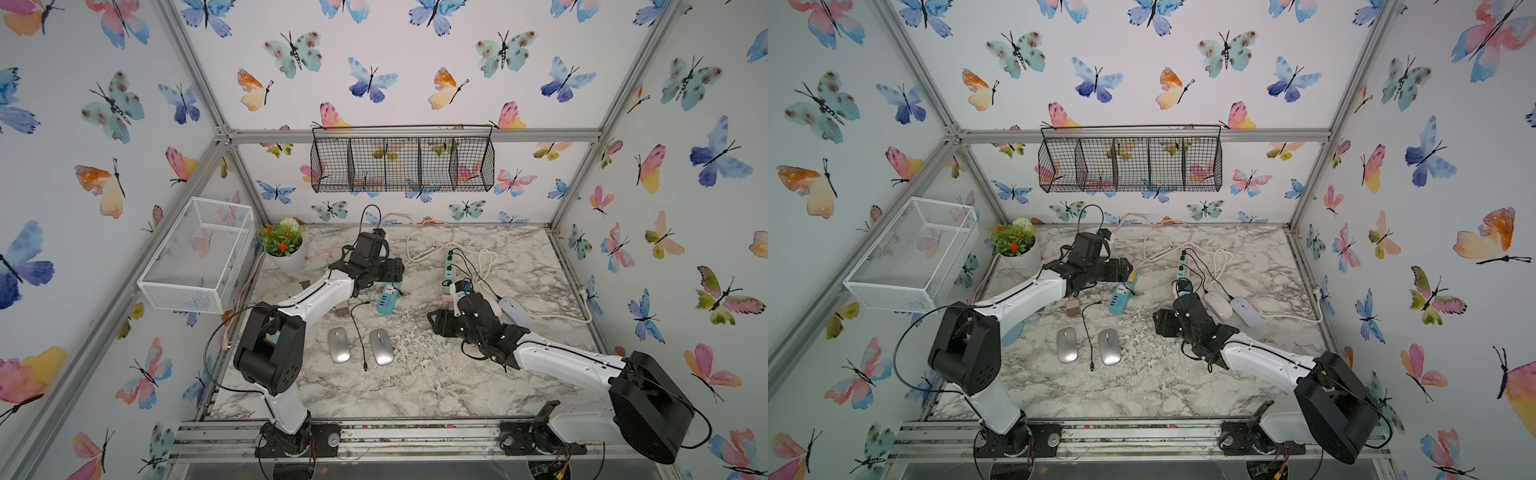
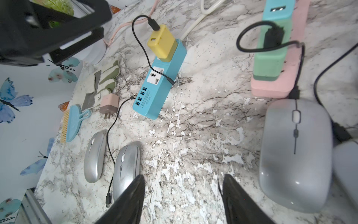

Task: Unplug the wireless mouse
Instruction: Remove the plug from the socket.

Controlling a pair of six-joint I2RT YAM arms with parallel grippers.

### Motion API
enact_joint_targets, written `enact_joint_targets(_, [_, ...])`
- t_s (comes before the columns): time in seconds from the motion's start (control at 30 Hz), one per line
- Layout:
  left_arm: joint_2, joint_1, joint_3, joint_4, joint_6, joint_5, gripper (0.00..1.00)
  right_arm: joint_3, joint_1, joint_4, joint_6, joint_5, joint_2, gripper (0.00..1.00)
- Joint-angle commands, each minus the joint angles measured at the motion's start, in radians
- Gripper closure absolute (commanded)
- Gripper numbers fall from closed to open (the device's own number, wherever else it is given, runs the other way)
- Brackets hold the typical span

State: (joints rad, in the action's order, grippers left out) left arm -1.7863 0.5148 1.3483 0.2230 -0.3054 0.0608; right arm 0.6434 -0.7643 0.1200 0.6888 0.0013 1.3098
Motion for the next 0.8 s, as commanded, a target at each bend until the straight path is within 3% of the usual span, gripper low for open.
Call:
enact_joint_targets(0.0, [-0.099,0.019,0.084,0.118,0.051,-0.119,0.21,0.001,0.012,0.004,-0.047,-0.101,-0.028,0.36])
enact_joint_targets(0.33, [-0.315,0.024,0.318,0.223,0.072,-0.138,0.35,-0.053,0.016,-0.037,-0.048,-0.076,-0.1,0.38])
enact_joint_targets(0.77, [-0.366,0.041,0.358,0.249,0.071,-0.148,0.74,-0.106,0.017,-0.031,-0.012,-0.071,-0.129,0.39])
